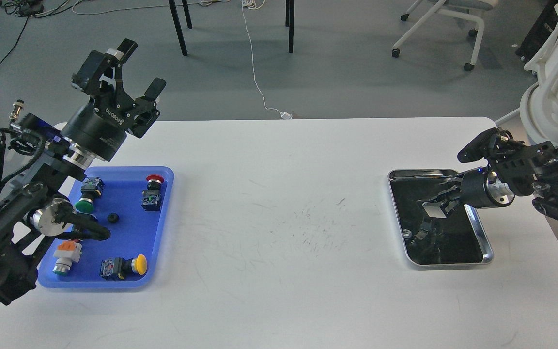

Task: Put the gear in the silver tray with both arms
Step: 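Withdraw the right arm and swing the left gripper over the blue tray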

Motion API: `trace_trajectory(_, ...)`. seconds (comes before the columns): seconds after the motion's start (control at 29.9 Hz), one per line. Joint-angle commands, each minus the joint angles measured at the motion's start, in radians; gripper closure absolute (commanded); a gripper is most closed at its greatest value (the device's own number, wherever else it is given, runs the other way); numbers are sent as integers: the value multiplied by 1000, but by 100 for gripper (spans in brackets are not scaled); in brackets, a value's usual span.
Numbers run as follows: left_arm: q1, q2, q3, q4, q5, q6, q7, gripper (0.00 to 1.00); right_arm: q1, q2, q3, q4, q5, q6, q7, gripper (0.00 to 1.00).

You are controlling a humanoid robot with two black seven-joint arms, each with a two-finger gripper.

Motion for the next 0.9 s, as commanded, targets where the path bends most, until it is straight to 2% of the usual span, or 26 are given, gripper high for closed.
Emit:
trace_trajectory(0.0, 0, 19, 9, -24, 13, 0, 0, 2, -3, -98, 146, 96, 135, 2, 0, 3)
trace_trajectory(0.17, 0, 21, 11, -51, 94, 3, 4, 2, -102, -140, 302, 139, 596, -3, 0, 3)
trace_trajectory(0.27, -6, 21, 15, -79, 241, -1, 1, 2, -190, -132, 399, 142, 924, -3, 0, 3)
trace_trajectory(0.44, -20, 18, 44, -123, 521, -4, 0, 2, -343, -74, 568, 141, 1291, -3, 0, 3)
trace_trajectory(0.67, -204, 48, 256, -117, 1012, -3, 0, 2, -511, -18, 763, 136, 1592, 28, 0, 3)
trace_trajectory(0.87, -359, 70, 420, -50, 1250, -1, 0, 2, -574, -22, 806, 128, 1620, 91, 0, 3)
